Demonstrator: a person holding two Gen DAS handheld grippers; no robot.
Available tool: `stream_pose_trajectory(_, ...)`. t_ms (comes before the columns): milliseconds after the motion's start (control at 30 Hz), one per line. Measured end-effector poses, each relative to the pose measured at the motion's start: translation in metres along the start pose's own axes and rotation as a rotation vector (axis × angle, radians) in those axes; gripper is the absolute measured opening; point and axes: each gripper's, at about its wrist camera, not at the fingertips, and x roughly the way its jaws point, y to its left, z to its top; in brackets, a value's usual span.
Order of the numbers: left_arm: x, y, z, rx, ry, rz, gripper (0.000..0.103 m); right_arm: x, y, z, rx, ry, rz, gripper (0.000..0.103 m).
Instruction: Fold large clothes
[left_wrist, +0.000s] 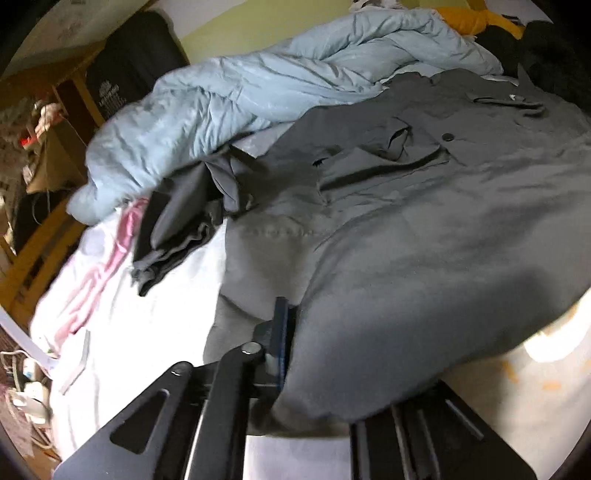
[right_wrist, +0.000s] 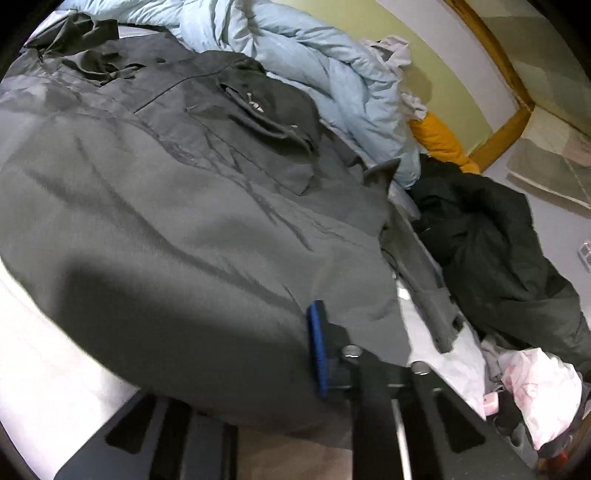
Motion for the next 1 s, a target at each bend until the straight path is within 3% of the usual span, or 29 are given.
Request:
stream_pose_trajectory(67, -0.019, 0.000, -0.003, 0.057, -0.019, 0.009, 0.009, -0.014, -0.003, -0.005, 0.004, -0.018, -0.012, 0.008)
stream_pose_trajectory(167, -0.051, 0.014, -0.012, 0.035, -0.030, -0.042, 0.009, -0.047, -0.014, -0.017, 0.035, -0.042, 0.018, 0.008)
stream_pose_trajectory(333, -0.100, 0.027, -0.058, 0.014, 0.031, -0.149, 0.009, -0.096, -0.011, -0.058, 0.032, -0.017, 0.082, 0.008)
stream_pose_trajectory(433, -0.120, 0.025, -0.084, 0.016, 0.053, -0.166, 0.010, -0.123, -0.005, -0.088, 0.026, 0.010, 0.135, 0.008)
stream_pose_trajectory(600, -0.118, 0.023, -0.099, -0.034, 0.057, -0.170, 0.015, -0.144, -0.005, -0.099, 0.048, 0.003, 0.140, 0.009)
stream_pose_trajectory(733, -0.120, 0.028, -0.096, -0.089, 0.043, -0.175, 0.020, -0.132, -0.015, -0.097, 0.130, 0.044, 0.200, 0.013)
stream_pose_trajectory(833, -0.121, 0.030, -0.094, -0.095, 0.042, -0.168, 0.027, -0.130, -0.016, -0.099, 0.142, 0.042, 0.204, 0.014)
stream_pose_trajectory(900, -0.119, 0.033, -0.096, -0.105, 0.056, -0.161, 0.039, -0.131, -0.015, -0.099, 0.138, 0.040, 0.199, 0.015)
stream_pose_trajectory(1000, -0.117, 0.037, -0.098, -0.117, 0.063, -0.171, 0.041, -0.130, -0.015, -0.101, 0.141, 0.052, 0.203, 0.022)
